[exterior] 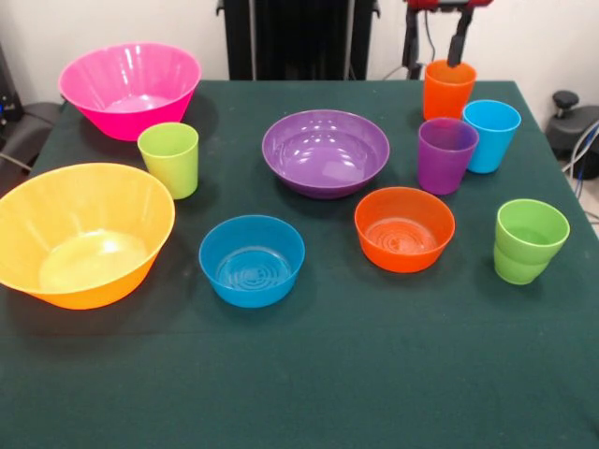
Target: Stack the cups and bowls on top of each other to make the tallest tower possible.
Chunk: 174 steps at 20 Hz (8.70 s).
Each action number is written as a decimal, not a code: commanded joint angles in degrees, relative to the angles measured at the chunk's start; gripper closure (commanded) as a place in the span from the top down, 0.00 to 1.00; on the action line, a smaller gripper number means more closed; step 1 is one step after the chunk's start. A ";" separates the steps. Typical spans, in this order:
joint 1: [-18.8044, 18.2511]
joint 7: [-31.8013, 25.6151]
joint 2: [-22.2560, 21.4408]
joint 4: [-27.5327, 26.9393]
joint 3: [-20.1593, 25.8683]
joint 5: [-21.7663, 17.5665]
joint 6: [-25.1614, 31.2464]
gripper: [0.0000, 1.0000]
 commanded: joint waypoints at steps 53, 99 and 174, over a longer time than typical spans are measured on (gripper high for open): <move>-28.13 -14.79 8.52 -3.62 22.68 -20.41 15.21 1.00; -40.20 -21.52 10.24 -8.40 35.76 -31.74 22.75 1.00; -53.63 -26.49 14.66 -2.50 40.12 -35.33 27.48 1.00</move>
